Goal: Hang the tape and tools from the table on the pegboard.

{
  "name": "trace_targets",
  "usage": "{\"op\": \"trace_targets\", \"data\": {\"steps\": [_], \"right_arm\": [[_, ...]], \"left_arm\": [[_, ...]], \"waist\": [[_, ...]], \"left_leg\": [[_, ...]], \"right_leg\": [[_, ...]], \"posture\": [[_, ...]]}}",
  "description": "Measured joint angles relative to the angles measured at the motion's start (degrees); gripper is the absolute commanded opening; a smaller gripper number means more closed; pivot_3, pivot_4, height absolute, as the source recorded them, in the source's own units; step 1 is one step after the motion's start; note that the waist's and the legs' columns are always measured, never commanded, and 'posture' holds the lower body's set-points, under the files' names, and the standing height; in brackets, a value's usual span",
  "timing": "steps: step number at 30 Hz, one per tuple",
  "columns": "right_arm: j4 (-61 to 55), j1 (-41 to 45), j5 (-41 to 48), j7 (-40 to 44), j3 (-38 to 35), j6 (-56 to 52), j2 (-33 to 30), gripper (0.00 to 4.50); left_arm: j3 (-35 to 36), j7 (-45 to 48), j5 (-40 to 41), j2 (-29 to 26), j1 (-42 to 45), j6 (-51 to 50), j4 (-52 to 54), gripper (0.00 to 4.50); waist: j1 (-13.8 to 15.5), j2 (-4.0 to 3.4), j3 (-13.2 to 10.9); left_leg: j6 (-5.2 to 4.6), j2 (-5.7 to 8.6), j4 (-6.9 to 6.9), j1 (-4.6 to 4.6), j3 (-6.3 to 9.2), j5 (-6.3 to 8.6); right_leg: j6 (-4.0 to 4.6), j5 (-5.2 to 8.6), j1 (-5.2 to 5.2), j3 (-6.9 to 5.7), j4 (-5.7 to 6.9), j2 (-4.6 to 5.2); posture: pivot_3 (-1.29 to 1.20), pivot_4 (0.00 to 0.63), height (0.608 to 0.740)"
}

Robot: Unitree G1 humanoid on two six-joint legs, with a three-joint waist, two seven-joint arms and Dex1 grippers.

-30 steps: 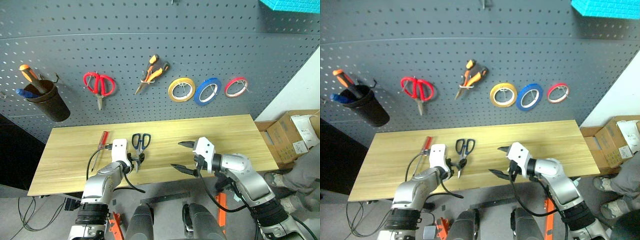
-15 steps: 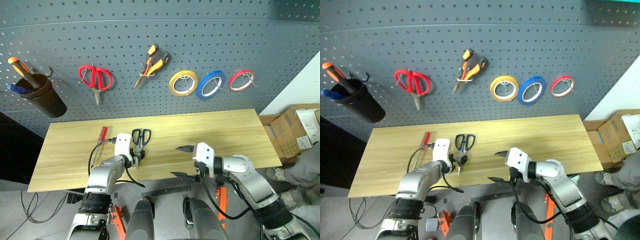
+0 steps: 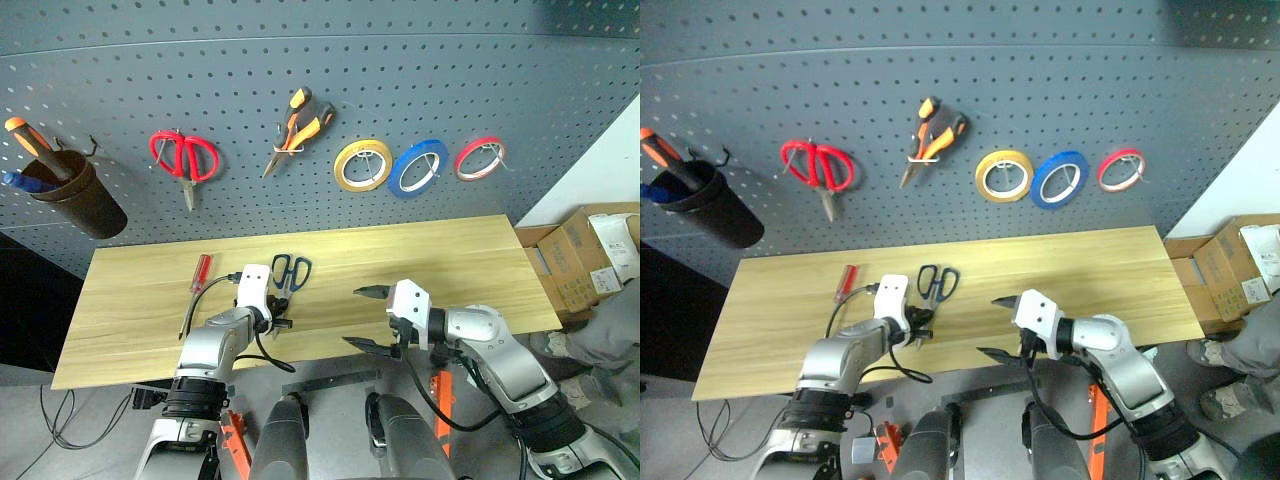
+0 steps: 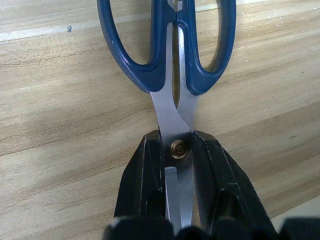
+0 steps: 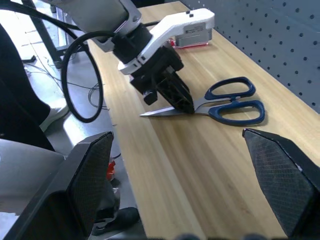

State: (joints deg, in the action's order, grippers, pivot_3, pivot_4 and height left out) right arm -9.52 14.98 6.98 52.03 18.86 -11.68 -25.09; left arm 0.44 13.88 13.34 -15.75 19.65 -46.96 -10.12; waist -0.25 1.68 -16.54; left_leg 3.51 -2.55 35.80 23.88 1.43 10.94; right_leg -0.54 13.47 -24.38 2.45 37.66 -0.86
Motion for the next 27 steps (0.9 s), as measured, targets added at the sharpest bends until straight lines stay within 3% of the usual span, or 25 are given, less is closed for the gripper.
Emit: {"op": "trace_targets", "data": {"steps": [10, 15, 21, 27], "right_arm": [[-1.21, 1.62, 6.70, -0.65, -3.28, -2.66, 4.02, 4.50], [-6.12, 4.36, 13.38, -7.02, -8.11, -9.49, 9.92, 4.50], [-9.51, 8.04, 17.09, -16.00, -10.70, -14.17, 16.02, 4.50], [-9.67, 8.87, 17.28, -17.48, -10.92, -12.82, 17.35, 4.50]], "left_arm": [[-1.16, 0.34, -3.59, -2.26, -0.86, 4.38, 0.17, 0.46], [0.12, -3.41, -6.82, -2.77, -5.49, 9.83, 6.90, 0.46], [0.26, -12.48, -18.48, -6.00, -13.10, 24.02, 17.74, 0.46], [1.34, -20.72, -26.17, -4.54, -23.10, 38.48, 23.09, 0.46]], "waist": [[0.07, 0.21, 0.30], [0.37, 0.82, 1.08], [1.56, 1.07, 4.32], [1.98, 1.14, 7.19]], "left_leg": [[0.02, -0.04, -0.06, 0.11, 0.05, 0.00], [0.09, -0.08, -0.05, 0.63, 0.12, -0.02], [0.25, -0.03, -0.12, 0.90, 0.05, 0.03], [0.20, -0.02, -0.08, 0.85, -0.15, 0.05]], "right_leg": [[-0.28, -0.17, -0.07, -0.10, -0.02, -0.01], [-0.28, -0.20, -0.64, -0.16, 0.10, 0.08], [-0.19, -0.26, -0.97, -0.17, 0.06, 0.14], [-0.34, -0.40, -0.78, -0.09, -0.34, 0.13]], "posture": [[0.10, 0.174, 0.740], [0.15, 0.105, 0.740], [0.16, 0.057, 0.740], [0.18, 0.029, 0.740]]}}
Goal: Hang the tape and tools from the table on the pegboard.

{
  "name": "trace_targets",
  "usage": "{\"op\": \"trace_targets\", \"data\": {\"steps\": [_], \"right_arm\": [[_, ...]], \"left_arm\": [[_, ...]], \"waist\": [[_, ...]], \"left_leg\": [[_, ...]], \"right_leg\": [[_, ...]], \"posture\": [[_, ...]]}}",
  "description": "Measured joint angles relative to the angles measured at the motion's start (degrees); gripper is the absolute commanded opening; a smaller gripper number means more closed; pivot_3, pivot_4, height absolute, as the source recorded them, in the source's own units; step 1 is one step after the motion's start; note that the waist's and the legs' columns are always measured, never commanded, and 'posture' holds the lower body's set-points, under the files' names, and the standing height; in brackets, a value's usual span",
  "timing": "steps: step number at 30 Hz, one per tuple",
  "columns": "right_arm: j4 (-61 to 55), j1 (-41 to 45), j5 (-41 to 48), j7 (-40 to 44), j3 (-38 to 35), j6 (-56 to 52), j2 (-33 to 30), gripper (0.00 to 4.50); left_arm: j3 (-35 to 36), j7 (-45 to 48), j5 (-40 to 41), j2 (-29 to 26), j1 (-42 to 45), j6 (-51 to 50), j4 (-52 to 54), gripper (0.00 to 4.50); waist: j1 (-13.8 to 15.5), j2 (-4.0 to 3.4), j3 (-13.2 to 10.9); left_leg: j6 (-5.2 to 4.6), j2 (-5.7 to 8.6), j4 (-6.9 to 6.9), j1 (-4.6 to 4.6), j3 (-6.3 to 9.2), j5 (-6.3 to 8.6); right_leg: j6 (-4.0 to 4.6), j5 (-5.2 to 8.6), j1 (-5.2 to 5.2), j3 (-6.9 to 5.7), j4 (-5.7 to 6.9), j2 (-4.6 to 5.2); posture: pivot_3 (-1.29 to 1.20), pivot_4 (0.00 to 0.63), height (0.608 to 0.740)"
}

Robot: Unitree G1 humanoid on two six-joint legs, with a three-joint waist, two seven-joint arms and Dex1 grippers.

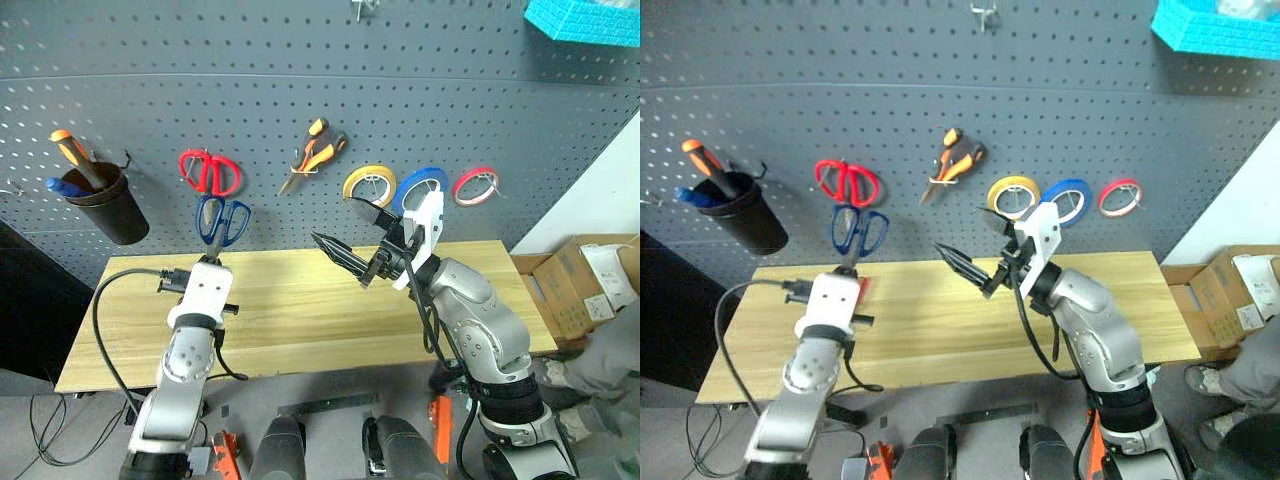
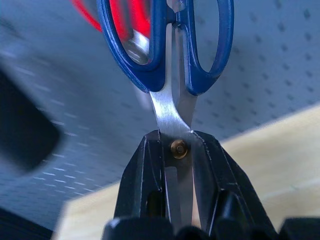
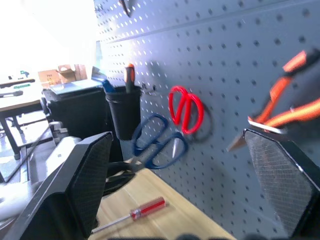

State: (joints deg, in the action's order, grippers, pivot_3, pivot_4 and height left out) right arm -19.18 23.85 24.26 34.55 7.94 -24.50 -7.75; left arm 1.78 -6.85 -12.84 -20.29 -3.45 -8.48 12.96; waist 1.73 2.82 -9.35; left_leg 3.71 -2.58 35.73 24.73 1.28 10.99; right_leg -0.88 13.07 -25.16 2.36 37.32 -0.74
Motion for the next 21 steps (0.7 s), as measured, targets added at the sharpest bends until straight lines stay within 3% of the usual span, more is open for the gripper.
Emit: {"op": "trace_targets", "data": {"steps": [10, 15, 21], "right_arm": [[-0.66, 0.28, 1.98, -0.35, 0.06, 0.82, 1.26, 4.50], [-0.01, 1.24, 1.53, -0.81, 0.09, 1.93, 1.24, 4.50], [0.92, 1.77, 0.85, -1.35, 0.04, 2.71, 0.85, 4.50]], "left_arm": [[4.39, -1.39, -1.21, 1.33, 2.28, 5.60, 0.40, 0.46], [6.04, 2.22, 2.49, -0.11, 9.42, 6.88, -6.13, 0.46], [7.19, 9.36, 10.51, 0.56, 13.83, 5.10, -12.30, 0.46]], "waist": [[0.34, -0.06, 2.98], [1.11, -0.05, 3.38], [1.18, -0.01, 3.76]], "left_leg": [[-0.29, -0.16, 0.11, -0.19, -0.40, -0.18], [-0.30, -0.17, 0.09, -0.92, -0.42, -0.19], [-0.31, -0.18, 0.10, -0.93, -0.49, -0.19]], "right_leg": [[0.31, -0.43, 0.21, 0.06, -0.23, -0.05], [0.36, -0.43, 0.97, 0.06, -0.33, -0.08], [0.31, -0.46, 1.00, 0.11, -0.33, -0.08]], "posture": [[0.19, 0.013, 0.740], [0.18, 0.009, 0.740], [0.16, 0.010, 0.740]]}}
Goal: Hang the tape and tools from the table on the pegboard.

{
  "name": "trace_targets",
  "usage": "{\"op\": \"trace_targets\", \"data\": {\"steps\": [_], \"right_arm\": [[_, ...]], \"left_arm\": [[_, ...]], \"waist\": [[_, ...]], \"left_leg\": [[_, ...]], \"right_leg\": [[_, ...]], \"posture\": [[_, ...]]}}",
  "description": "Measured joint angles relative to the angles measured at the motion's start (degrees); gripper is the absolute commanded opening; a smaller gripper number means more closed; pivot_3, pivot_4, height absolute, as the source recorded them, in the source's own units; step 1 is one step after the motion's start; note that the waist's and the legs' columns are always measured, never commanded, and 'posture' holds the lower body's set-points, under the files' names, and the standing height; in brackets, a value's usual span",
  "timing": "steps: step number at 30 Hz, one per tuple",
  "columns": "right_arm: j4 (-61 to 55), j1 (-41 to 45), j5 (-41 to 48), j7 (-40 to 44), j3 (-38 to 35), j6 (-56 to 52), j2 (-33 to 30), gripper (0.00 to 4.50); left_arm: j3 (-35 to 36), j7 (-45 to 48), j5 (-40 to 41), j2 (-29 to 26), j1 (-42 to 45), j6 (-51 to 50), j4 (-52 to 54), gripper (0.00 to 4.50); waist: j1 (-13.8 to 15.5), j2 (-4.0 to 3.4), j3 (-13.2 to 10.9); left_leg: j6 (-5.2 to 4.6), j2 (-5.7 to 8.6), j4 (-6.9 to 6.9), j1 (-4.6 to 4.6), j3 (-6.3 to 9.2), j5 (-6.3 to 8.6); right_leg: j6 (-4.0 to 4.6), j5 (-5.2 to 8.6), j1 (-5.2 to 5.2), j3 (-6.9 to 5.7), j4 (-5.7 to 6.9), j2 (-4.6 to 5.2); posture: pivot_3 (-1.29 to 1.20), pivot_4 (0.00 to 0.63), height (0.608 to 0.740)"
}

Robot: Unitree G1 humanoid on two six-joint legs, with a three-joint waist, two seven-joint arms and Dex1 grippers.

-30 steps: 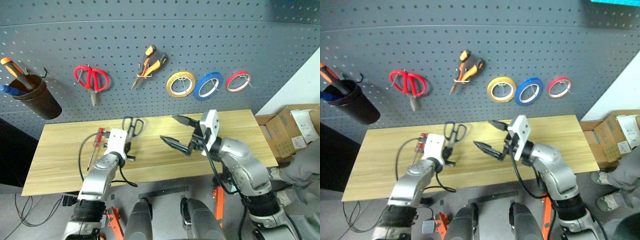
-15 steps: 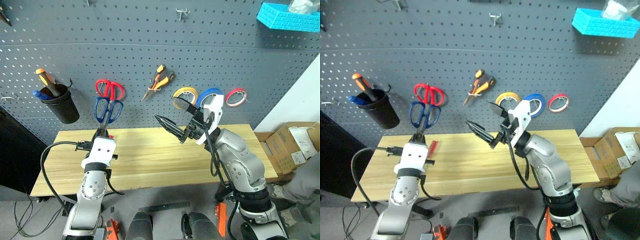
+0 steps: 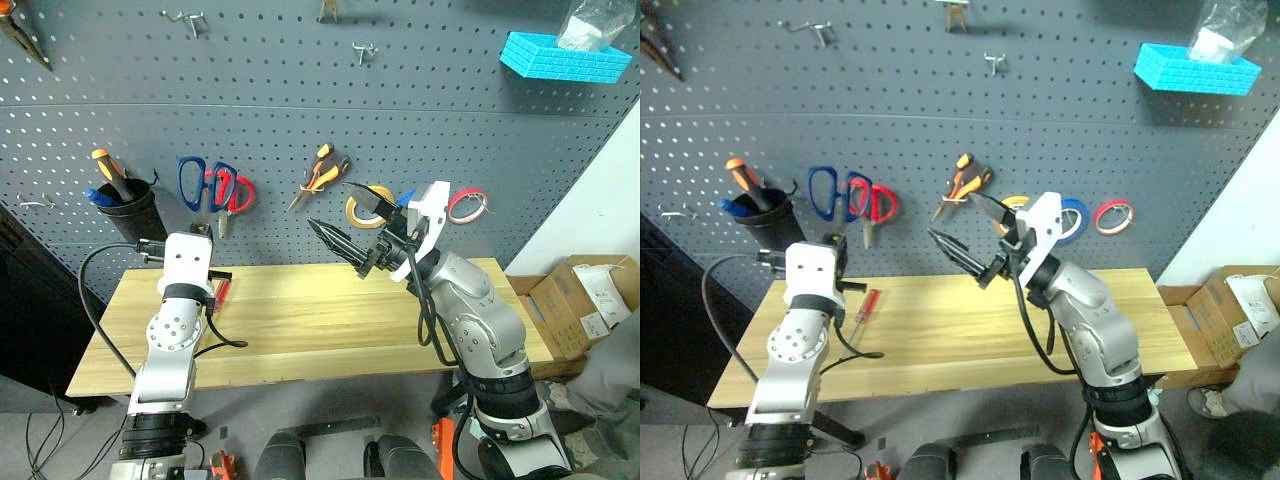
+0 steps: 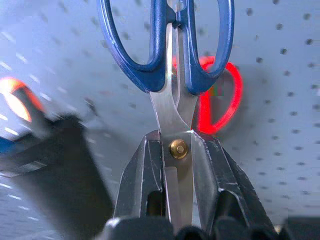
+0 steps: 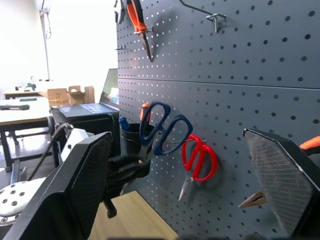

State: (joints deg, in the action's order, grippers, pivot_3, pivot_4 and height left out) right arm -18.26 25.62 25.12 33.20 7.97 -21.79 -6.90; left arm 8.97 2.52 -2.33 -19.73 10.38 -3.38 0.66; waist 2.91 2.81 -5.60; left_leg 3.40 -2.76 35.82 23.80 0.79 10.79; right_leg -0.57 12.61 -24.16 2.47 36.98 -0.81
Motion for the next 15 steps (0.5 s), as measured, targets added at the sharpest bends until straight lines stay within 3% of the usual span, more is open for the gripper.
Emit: {"op": "trace_targets", "data": {"steps": [11, 15], "right_arm": [[-0.02, 0.00, -0.60, -2.04, -0.01, 0.00, -0.87, 4.50], [-0.02, 0.00, -0.59, -2.19, -0.02, 0.00, -1.11, 4.50]], "left_arm": [[1.61, 7.40, 9.30, 0.97, 3.02, -8.56, -5.54, 0.46], [1.73, 8.34, 10.03, 0.96, 4.33, -8.94, -6.32, 1.74]], "waist": [[-0.10, 0.00, 0.02], [-0.09, 0.00, 0.03]], "left_leg": [[-0.01, -0.02, 0.10, -0.02, 0.03, -0.01], [-0.01, -0.01, 0.12, -0.02, 0.03, -0.01]], "right_leg": [[-0.15, -0.09, 0.02, 0.00, 0.09, -0.06], [-0.15, -0.09, 0.03, 0.01, 0.10, -0.06]], "posture": [[0.15, 0.017, 0.740], [0.15, 0.024, 0.740]]}}
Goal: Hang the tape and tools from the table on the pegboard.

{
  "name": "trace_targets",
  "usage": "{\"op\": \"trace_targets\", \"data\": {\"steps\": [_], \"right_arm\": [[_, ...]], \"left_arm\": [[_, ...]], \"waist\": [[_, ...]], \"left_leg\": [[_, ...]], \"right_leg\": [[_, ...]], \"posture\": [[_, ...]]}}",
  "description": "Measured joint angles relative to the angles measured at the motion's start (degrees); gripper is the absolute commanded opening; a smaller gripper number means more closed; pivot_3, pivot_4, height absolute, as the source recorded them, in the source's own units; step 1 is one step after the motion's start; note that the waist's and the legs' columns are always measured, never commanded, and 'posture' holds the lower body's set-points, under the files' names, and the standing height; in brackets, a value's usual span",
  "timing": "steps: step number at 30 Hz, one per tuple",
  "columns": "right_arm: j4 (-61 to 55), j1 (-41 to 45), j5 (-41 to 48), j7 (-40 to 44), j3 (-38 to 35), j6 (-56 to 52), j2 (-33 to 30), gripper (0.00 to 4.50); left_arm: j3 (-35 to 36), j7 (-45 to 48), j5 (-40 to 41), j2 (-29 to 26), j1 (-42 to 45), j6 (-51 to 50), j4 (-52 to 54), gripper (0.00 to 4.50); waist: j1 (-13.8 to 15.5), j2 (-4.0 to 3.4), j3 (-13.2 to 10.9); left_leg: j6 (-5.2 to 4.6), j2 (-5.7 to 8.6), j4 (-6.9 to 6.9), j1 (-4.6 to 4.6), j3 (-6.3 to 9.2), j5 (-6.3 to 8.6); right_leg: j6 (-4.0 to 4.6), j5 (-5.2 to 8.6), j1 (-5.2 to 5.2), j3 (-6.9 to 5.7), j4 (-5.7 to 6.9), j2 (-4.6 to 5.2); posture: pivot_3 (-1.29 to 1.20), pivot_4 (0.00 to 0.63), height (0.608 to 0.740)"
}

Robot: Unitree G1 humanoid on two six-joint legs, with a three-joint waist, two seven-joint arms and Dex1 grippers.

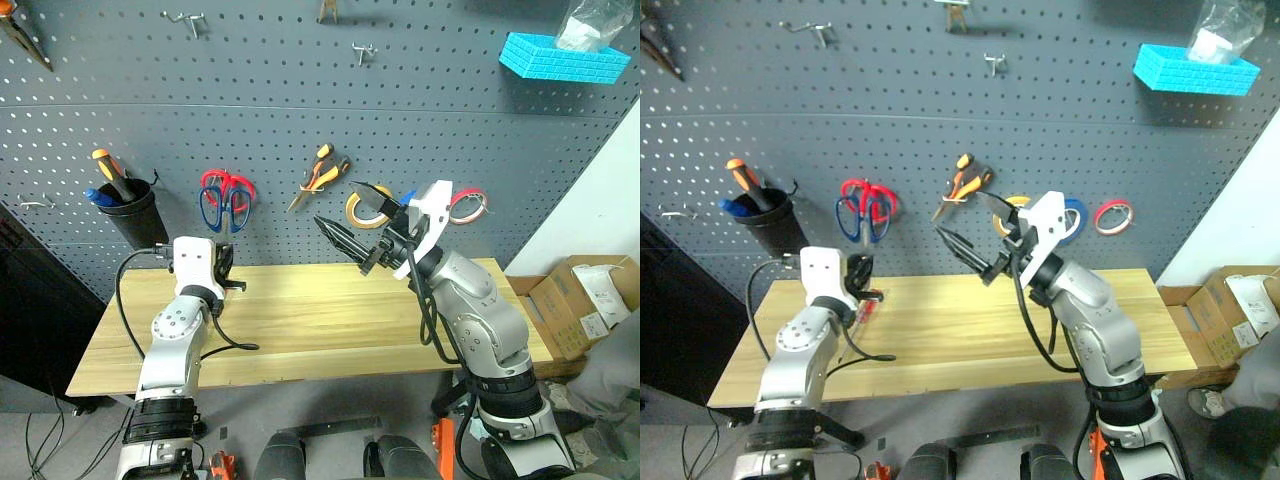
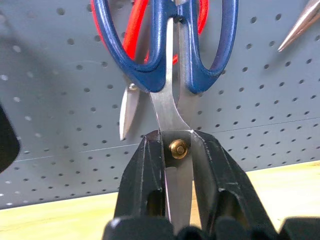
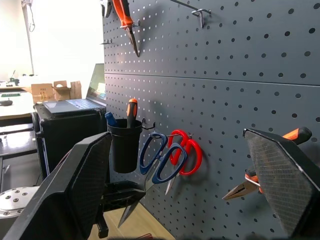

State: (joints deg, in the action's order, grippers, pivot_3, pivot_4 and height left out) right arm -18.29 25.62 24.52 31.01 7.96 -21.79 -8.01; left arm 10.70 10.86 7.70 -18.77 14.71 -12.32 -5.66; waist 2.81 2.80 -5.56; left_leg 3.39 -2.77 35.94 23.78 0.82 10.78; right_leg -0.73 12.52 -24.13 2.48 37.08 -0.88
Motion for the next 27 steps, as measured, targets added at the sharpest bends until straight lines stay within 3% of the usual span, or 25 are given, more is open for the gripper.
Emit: {"op": "trace_targets", "data": {"steps": [7, 11, 16, 20, 27], "right_arm": [[-0.24, -0.09, 0.03, -0.03, 0.01, -0.10, -0.85, 4.50], [-1.85, -2.31, -0.12, 0.61, 1.58, -0.11, -1.35, 4.50], [-0.61, -4.71, -3.85, 2.21, 9.69, -1.37, -2.90, 4.50], [4.02, -3.31, -7.74, 1.37, 15.70, -2.14, 0.82, 4.50], [6.54, 1.50, -8.69, 0.18, 18.06, -3.98, 7.41, 4.50]], "left_arm": [[1.43, -1.00, -0.14, -0.60, 2.76, 0.05, -2.17, 4.19], [1.61, -0.67, -1.14, -3.16, -1.32, -1.54, -5.06, 4.19], [3.42, -1.20, -1.86, -6.03, -3.72, -3.72, -11.24, 4.19], [5.06, 0.58, -0.89, -8.77, -1.29, -5.44, -14.64, 4.19], [4.90, 5.08, -0.71, -10.61, 1.61, -7.59, -18.53, 4.19]], "waist": [[-0.02, -0.01, 0.00], [-0.73, -0.13, -0.09], [-1.45, -0.37, -1.07], [-1.42, -0.77, -3.12], [-1.32, -0.91, -6.46]], "left_leg": [[0.00, 0.00, 0.00, 0.00, 0.00, 0.00], [-0.01, -0.03, -0.08, -0.08, -0.03, 0.00], [-0.03, -0.08, -0.03, -0.12, 0.04, -0.01], [-0.04, -0.08, -0.03, -0.25, 0.08, -0.01], [-0.14, -0.06, -0.01, 0.00, 0.09, -0.08]], "right_leg": [[-0.01, -0.01, 0.00, 0.03, 0.01, -0.01], [0.24, 0.15, 0.00, 0.06, 0.01, -0.01], [0.32, 0.20, -0.02, -0.02, 0.13, -0.01], [0.35, 0.21, 0.01, -0.05, 0.13, 0.10], [0.34, 0.21, -0.10, -0.10, 0.10, 0.19]], "posture": [[0.14, 0.053, 0.740], [0.12, 0.097, 0.740], [0.11, 0.168, 0.740], [0.10, 0.214, 0.740], [0.10, 0.301, 0.740]]}}
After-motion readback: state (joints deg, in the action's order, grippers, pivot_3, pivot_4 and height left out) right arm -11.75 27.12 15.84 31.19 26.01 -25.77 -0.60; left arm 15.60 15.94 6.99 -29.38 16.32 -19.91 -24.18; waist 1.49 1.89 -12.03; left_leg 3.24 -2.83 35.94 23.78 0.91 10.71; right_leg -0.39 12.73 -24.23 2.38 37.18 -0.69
